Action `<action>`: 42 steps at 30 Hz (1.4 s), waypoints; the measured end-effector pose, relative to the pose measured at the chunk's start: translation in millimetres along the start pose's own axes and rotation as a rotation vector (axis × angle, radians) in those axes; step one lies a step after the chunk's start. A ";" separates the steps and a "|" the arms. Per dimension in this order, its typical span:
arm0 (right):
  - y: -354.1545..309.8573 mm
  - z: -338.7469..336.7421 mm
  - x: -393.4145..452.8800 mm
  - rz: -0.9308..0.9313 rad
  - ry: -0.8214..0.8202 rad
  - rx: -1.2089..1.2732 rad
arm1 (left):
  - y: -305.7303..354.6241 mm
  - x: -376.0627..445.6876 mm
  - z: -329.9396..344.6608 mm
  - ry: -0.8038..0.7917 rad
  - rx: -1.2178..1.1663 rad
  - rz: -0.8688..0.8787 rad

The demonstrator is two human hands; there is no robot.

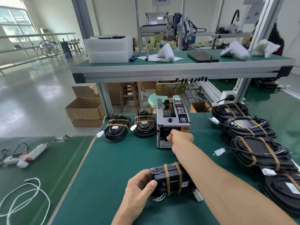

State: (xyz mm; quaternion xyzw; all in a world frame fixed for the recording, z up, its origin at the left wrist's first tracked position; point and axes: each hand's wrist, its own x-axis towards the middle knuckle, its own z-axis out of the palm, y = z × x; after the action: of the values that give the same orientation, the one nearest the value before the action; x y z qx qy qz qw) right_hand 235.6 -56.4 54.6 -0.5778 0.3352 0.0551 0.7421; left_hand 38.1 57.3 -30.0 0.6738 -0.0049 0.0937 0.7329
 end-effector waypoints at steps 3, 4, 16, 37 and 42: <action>1.9 1.1 0.4 -0.024 0.012 -0.012 | -0.4 -0.3 -0.6 -0.003 -0.001 -0.001; 2.2 0.5 -0.6 -0.031 0.010 -0.019 | -0.5 -0.4 -0.5 -0.003 0.001 -0.001; 7.0 -88.5 -86.9 -0.680 -0.406 -0.511 | -6.8 -0.3 -2.3 -0.038 -0.044 -0.022; 74.4 -122.0 -133.1 -0.795 -0.339 -0.698 | -16.7 -1.8 -6.3 -0.007 0.001 -0.032; 75.0 -121.2 -133.3 -0.803 -0.325 -0.702 | -14.8 -2.4 -5.2 -0.008 -0.016 -0.035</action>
State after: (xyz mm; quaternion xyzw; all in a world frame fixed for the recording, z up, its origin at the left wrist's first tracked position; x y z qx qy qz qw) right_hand 45.3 -99.6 54.8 -0.8567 -0.0684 -0.0353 0.5100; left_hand 37.3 61.0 -45.4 0.6682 0.0030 0.0782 0.7398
